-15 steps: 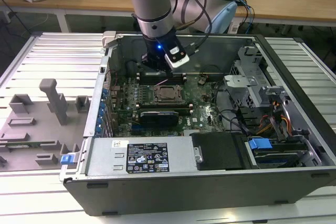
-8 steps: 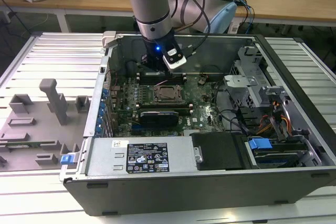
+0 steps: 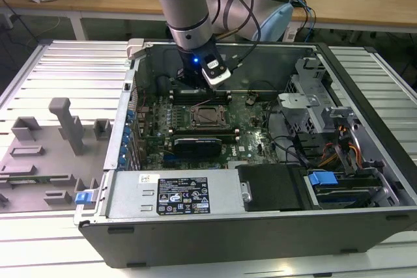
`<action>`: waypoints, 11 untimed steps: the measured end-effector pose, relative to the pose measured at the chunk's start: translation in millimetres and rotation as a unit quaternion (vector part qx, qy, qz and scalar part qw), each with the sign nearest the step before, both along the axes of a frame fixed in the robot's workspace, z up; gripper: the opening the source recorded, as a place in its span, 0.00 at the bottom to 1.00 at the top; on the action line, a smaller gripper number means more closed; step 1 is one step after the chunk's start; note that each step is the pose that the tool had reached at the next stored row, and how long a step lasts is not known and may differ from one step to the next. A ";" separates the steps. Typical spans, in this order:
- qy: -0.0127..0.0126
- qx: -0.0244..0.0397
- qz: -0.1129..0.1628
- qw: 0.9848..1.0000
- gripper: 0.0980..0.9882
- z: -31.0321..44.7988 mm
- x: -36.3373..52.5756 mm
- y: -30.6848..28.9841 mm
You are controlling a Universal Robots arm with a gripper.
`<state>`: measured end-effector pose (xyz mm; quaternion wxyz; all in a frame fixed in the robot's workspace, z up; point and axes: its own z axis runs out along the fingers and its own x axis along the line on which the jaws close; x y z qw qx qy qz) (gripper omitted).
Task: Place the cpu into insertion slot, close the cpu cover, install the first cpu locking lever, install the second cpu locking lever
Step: 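Install the first cpu locking lever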
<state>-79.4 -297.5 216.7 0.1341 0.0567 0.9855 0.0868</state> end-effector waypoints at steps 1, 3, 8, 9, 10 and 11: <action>0.000 0.000 0.000 1.000 0.01 0.0 -0.1 0.0; 0.000 0.000 0.000 1.000 0.01 0.0 -0.1 0.0; -0.001 -0.002 -0.015 1.000 0.01 -3.7 -0.7 0.1; -0.001 -0.002 -0.018 1.000 0.01 -4.6 -1.2 0.1; -0.001 -0.002 -0.020 1.000 0.01 -5.6 -2.2 0.4; -0.001 -0.002 -0.021 1.000 0.01 -6.1 -2.8 0.7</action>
